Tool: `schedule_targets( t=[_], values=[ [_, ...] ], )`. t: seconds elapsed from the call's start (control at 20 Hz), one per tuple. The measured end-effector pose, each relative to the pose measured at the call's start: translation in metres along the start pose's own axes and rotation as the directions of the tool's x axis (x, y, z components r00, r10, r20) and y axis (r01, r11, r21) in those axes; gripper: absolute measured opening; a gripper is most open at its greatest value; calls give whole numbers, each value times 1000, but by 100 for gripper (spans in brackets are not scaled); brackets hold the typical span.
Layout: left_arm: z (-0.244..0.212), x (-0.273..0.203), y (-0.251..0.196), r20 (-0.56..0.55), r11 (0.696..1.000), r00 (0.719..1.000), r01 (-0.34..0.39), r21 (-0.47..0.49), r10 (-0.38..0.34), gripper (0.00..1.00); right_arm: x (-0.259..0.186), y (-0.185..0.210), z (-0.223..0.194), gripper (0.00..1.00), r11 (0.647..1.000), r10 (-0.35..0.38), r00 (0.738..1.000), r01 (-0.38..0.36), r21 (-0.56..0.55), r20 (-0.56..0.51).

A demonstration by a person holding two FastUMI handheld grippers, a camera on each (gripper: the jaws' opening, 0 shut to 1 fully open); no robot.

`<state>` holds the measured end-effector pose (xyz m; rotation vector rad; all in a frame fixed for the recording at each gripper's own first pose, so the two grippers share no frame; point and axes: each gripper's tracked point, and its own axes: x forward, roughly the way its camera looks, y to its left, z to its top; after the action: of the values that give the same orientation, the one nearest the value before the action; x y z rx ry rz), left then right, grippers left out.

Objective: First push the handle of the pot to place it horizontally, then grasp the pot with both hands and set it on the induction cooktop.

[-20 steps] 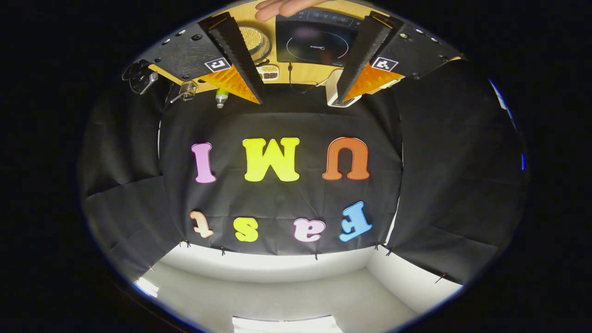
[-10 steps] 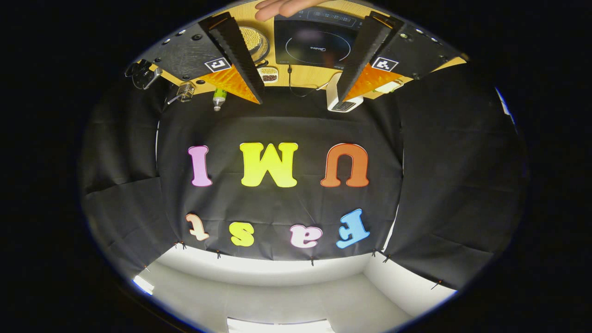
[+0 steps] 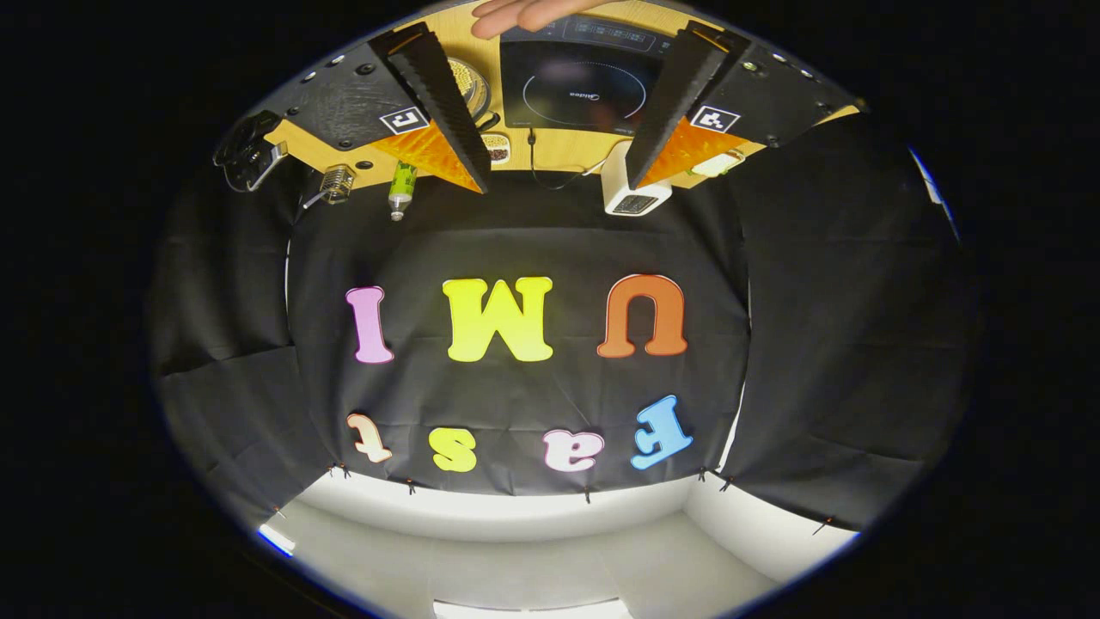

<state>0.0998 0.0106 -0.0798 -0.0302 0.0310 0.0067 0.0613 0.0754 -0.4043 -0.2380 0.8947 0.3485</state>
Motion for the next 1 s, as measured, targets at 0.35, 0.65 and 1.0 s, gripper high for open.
schedule_targets(
  t=[0.35, 0.65, 1.0],
  values=[
    [1, -1, 8, 0, 1000, 1000, -2, -18, 2, 94, 5, -20, 3, 4, 999, -38, 999, 39, 17, -39],
    [-10, 1, 17, -40, 1000, 999, -18, -24, 17, 94, 11, -38, 3, 4, 997, -74, 995, 75, 4, -70],
    [-14, 4, 12, -51, 999, 999, -3, -32, 1, 94, 24, -72, 13, 4, 994, -103, 991, 104, 10, -80]
  ],
)
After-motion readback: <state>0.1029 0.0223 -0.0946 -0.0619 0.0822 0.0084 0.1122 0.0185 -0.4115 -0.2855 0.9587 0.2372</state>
